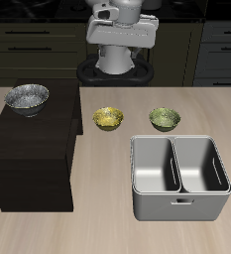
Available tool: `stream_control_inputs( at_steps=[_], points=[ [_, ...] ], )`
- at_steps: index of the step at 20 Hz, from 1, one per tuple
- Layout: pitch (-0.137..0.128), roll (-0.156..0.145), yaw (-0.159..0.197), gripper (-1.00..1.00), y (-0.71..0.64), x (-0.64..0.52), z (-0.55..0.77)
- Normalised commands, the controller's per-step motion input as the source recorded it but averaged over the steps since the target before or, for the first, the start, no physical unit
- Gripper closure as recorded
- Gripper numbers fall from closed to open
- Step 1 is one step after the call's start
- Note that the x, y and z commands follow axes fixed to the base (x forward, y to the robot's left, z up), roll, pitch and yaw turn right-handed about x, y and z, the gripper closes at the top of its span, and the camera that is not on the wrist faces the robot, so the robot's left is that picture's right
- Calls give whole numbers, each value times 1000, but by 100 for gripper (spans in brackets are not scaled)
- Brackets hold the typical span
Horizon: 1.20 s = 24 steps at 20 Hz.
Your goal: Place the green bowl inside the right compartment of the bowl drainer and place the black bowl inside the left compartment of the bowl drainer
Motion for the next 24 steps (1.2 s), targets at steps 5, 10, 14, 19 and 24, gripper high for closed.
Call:
stream_control_inputs(
  at_steps=[5, 10, 14, 19, 24],
  points=[
    [2, 7, 6, -100, 441, -55, -111],
    [-17, 12, -26, -100, 475, -109, -34],
    [-6, 10, -40, -100, 323, -54, -11],
    [-20, 24, -58, -100, 331, -87, 5],
    [1, 0, -50, -100, 90, -2, -10]
  ],
)
